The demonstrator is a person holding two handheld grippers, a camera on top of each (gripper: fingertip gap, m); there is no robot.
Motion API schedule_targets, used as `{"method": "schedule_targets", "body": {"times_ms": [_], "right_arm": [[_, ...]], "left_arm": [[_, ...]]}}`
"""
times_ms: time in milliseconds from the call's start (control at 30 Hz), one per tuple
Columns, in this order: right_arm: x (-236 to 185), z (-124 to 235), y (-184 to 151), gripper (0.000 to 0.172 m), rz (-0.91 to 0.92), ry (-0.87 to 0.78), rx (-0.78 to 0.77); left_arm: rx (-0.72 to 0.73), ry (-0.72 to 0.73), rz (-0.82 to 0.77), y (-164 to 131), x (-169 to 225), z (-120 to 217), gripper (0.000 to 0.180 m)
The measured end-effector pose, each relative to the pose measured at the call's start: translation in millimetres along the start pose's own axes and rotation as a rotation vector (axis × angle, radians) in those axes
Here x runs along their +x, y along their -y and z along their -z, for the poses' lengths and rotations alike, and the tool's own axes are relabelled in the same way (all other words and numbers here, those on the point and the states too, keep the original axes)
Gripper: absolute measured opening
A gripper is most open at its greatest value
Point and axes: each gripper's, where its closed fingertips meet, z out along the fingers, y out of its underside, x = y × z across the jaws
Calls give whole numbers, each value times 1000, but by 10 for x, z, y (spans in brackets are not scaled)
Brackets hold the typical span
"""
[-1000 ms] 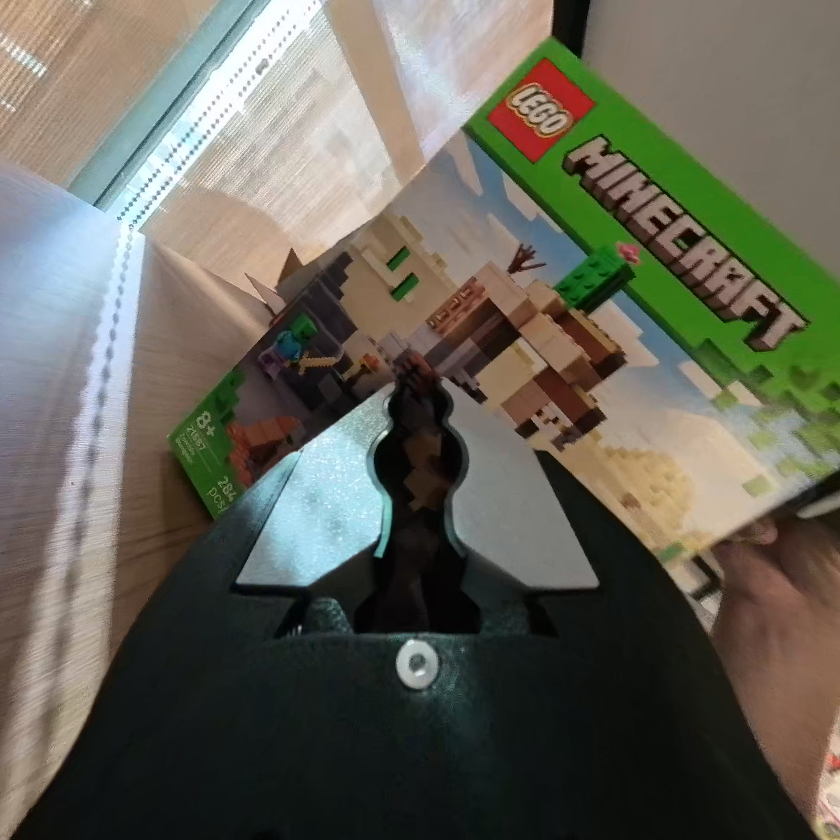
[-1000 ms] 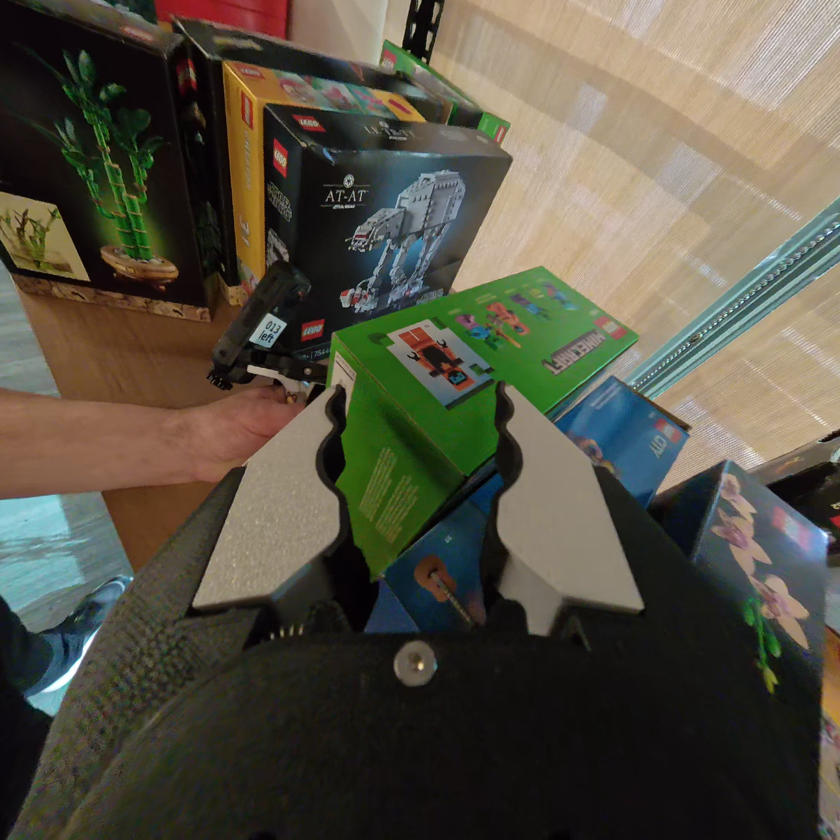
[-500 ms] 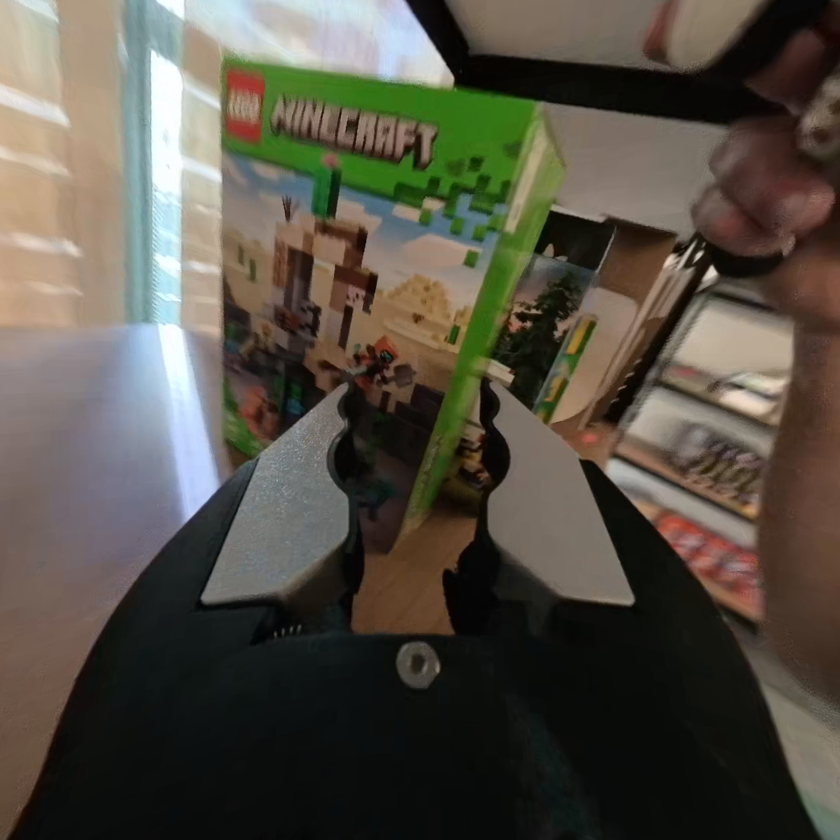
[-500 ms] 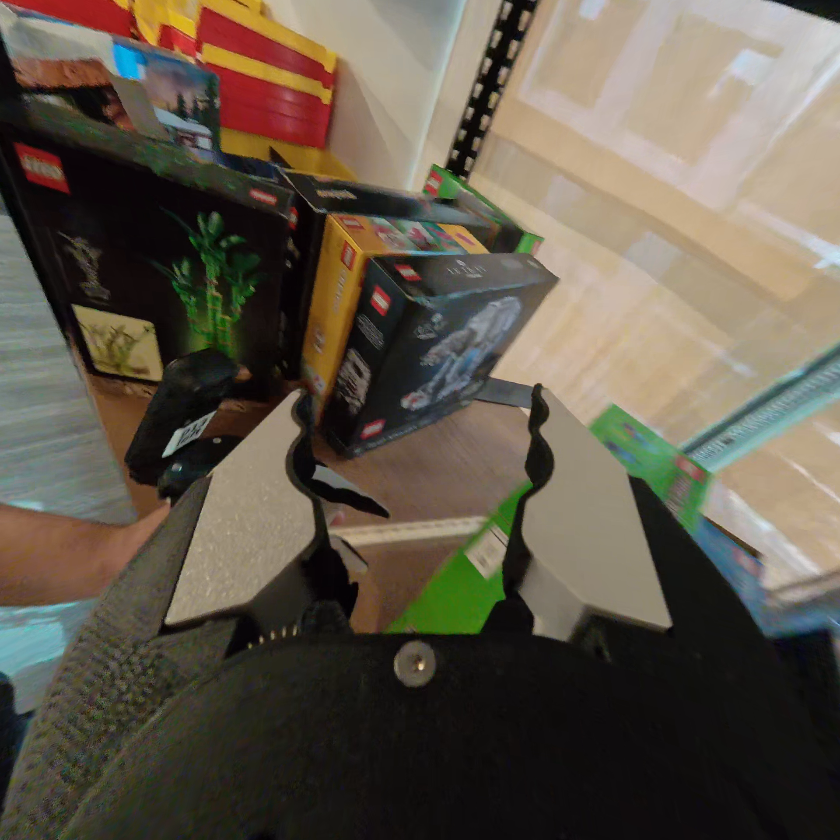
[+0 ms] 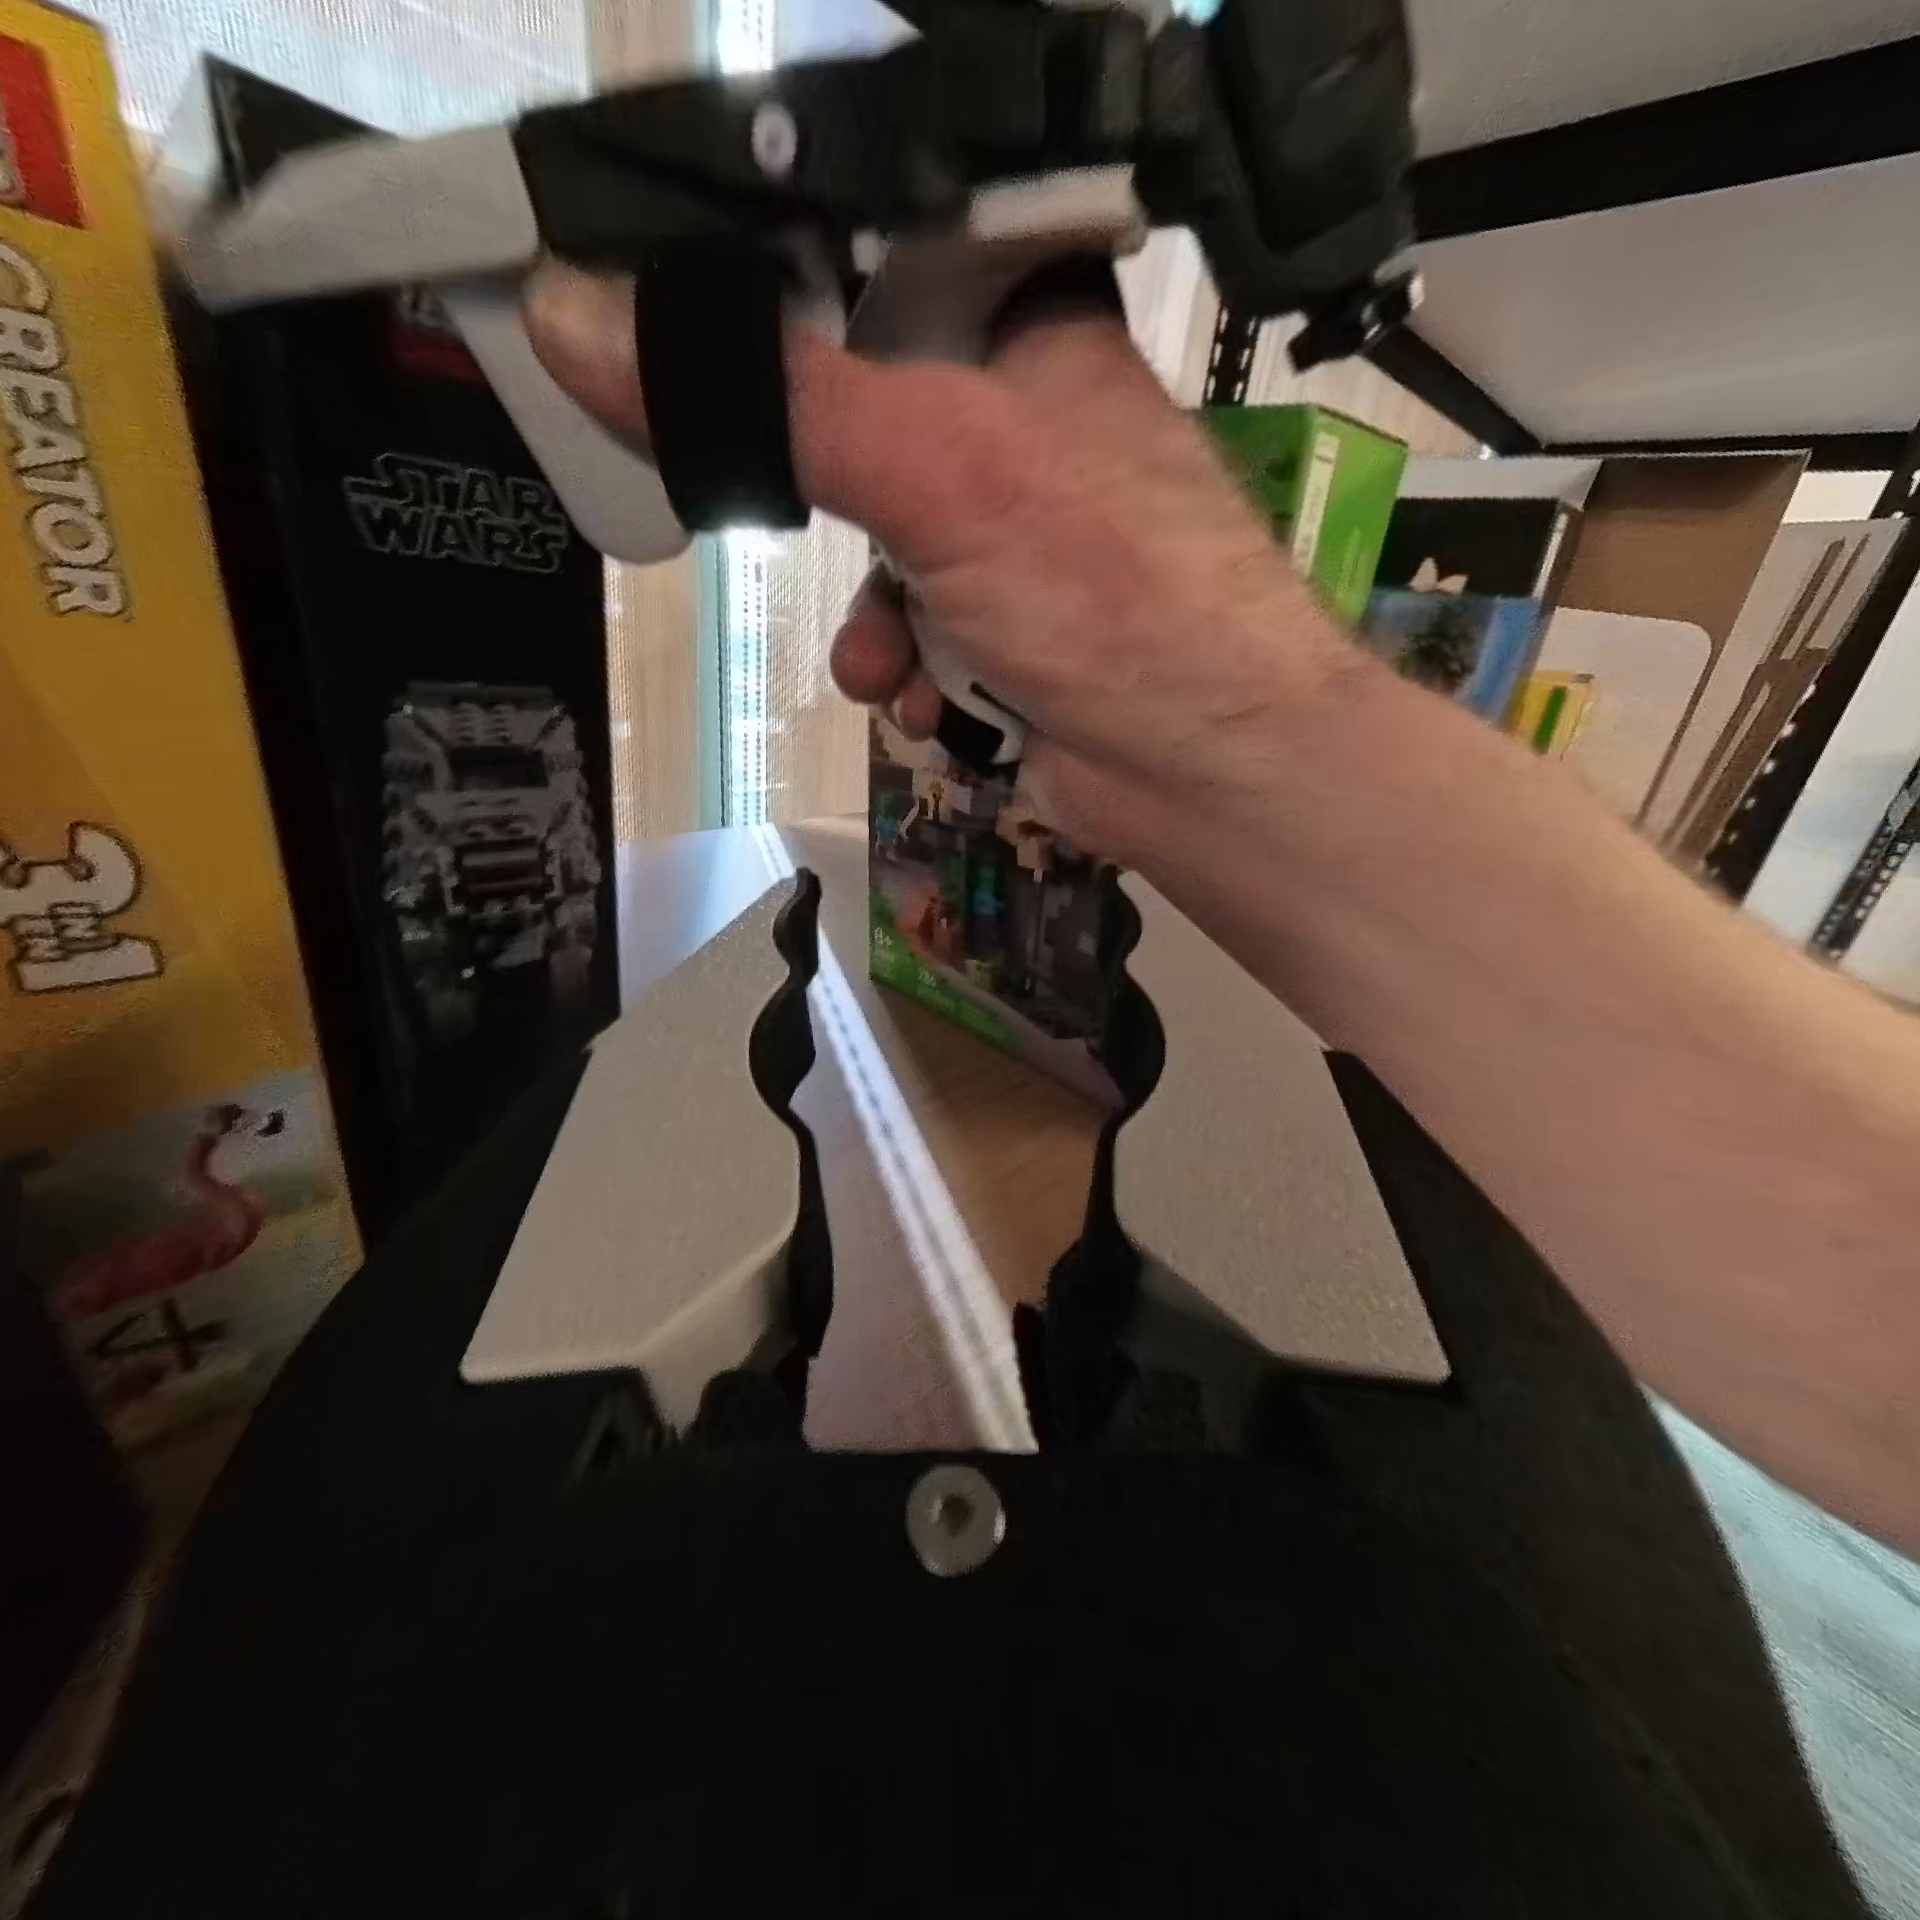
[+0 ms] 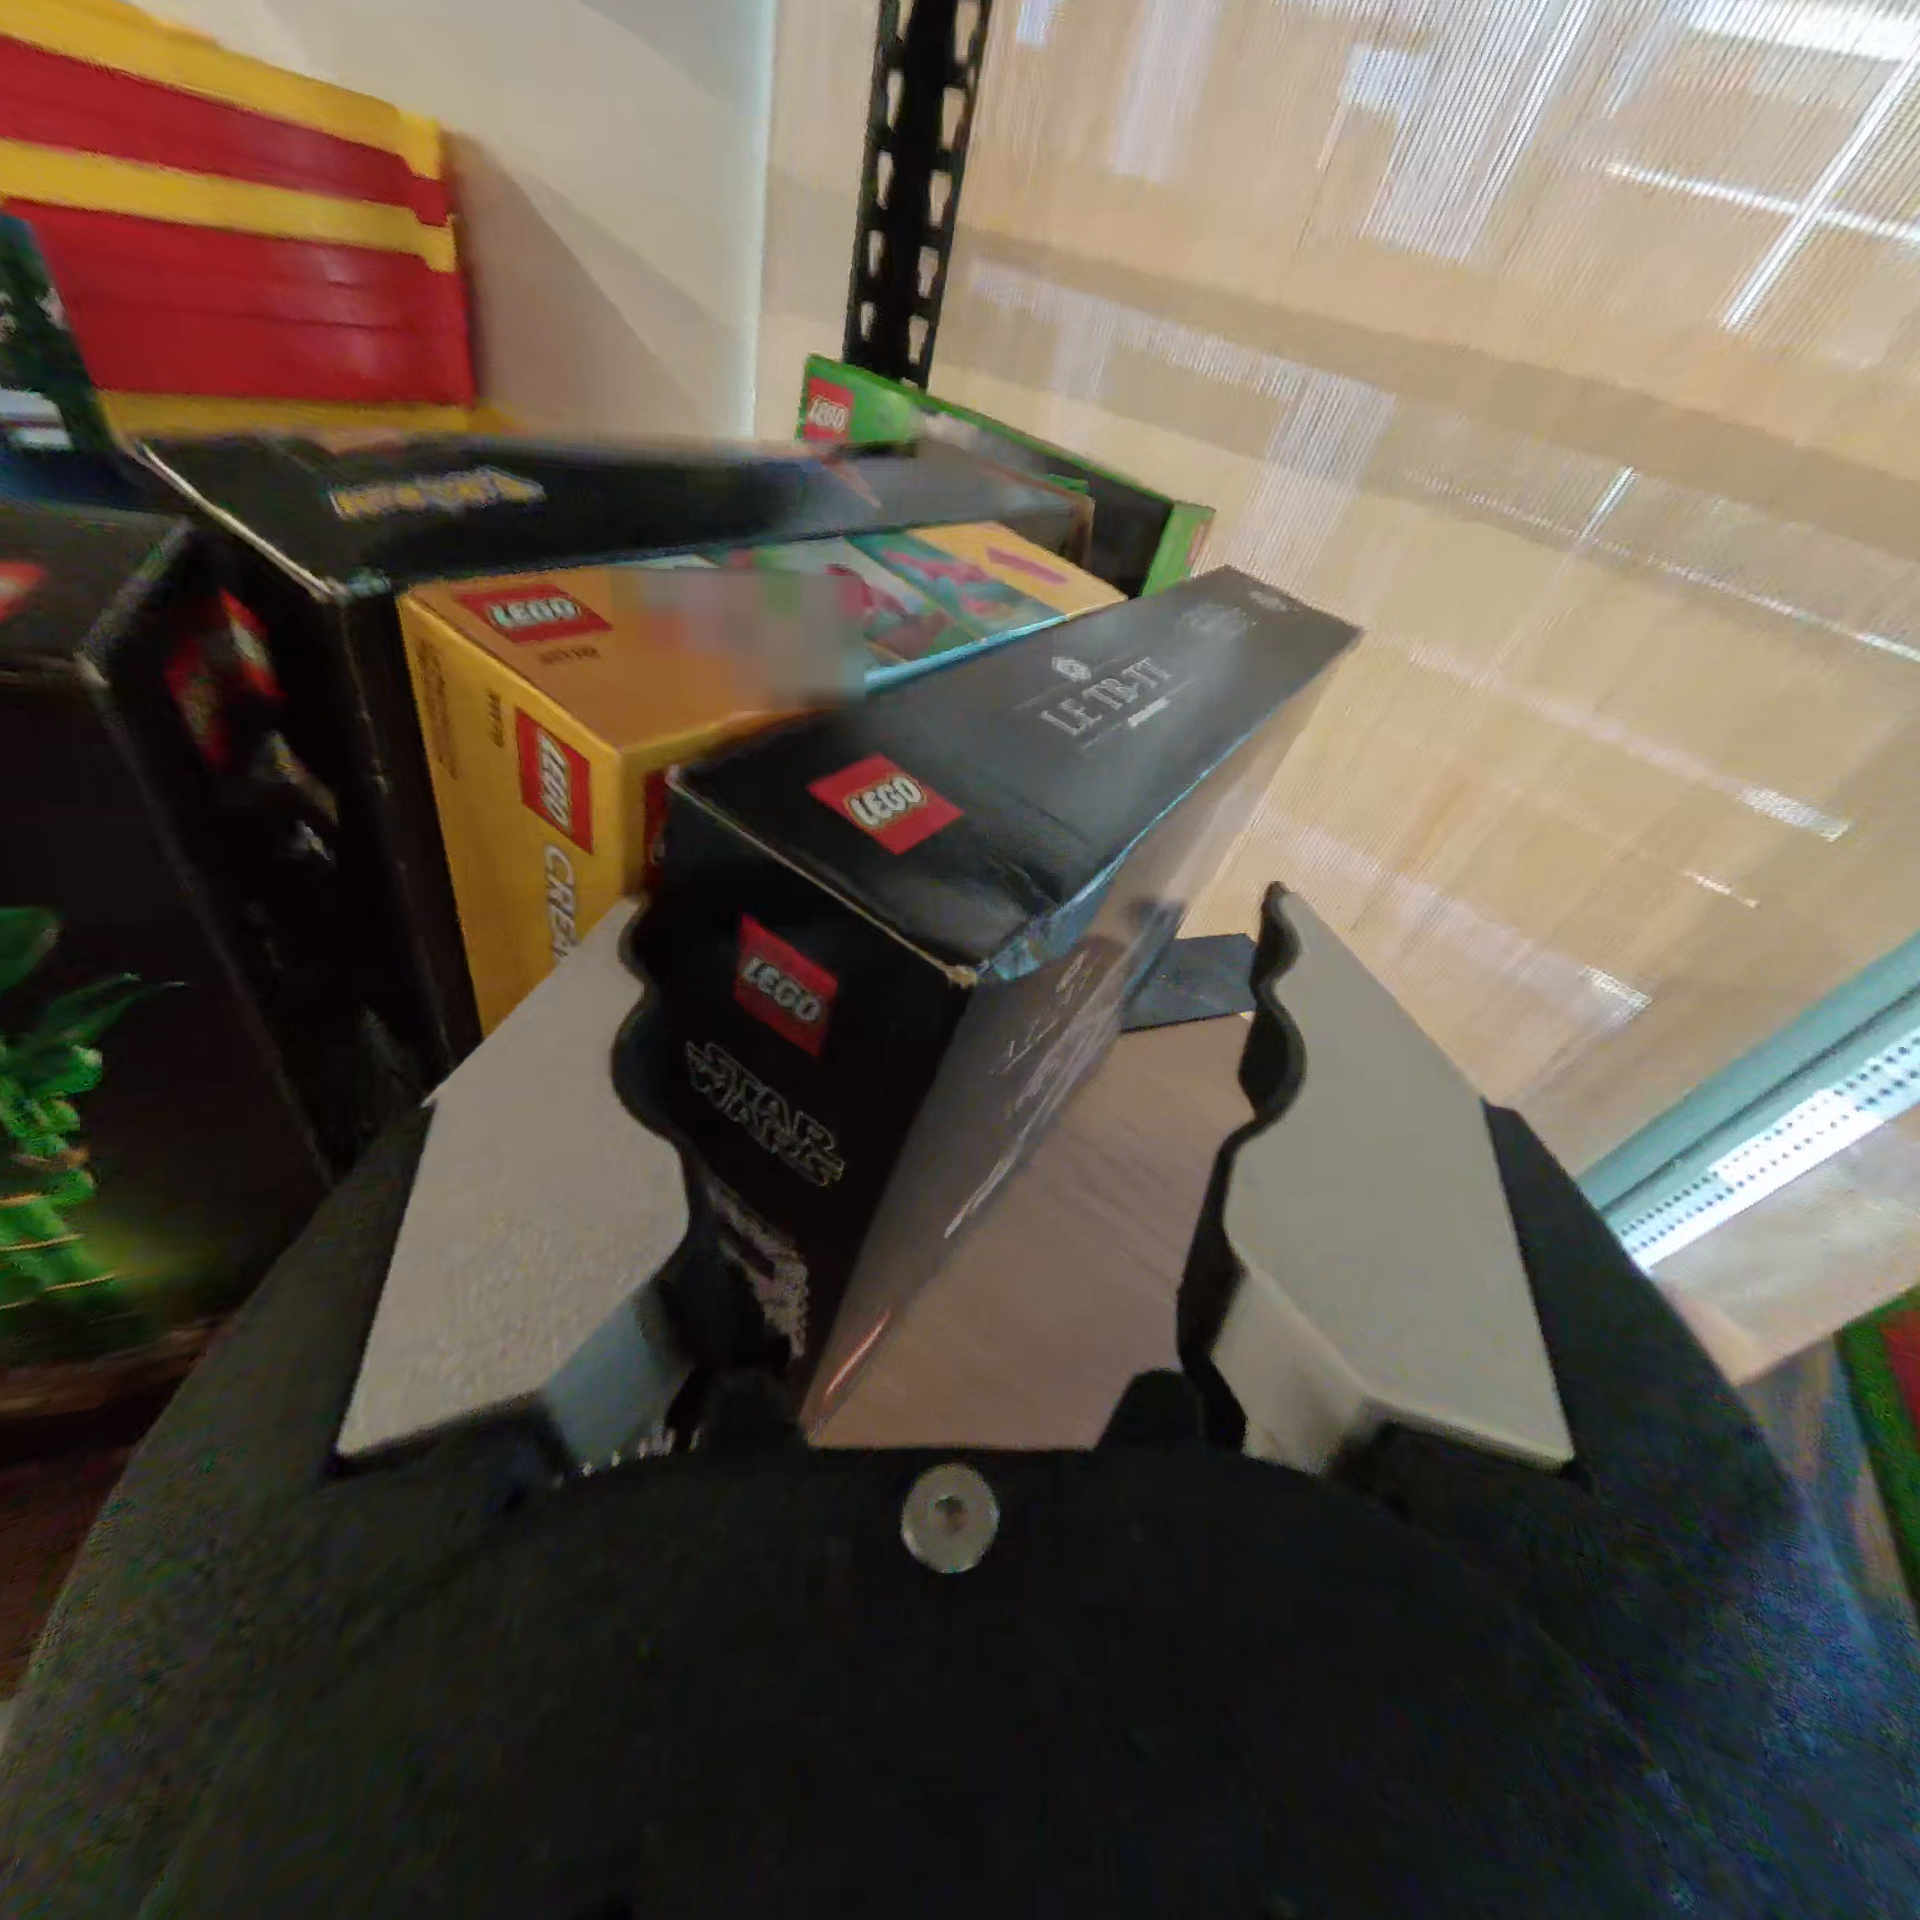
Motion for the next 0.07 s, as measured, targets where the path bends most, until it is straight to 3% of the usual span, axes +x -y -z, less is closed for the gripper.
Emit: {"method": "schedule_targets", "body": {"times_ms": [33, 67], "right_arm": [[5, -30, -32, 114, -19, 15, 13], [-5, -32, -51, 110, -55, 46, 21]], "left_arm": [[-1, 0, 2, -4, -26, 44, 51], [0, 1, -1, -5, -54, 84, 51]]}}
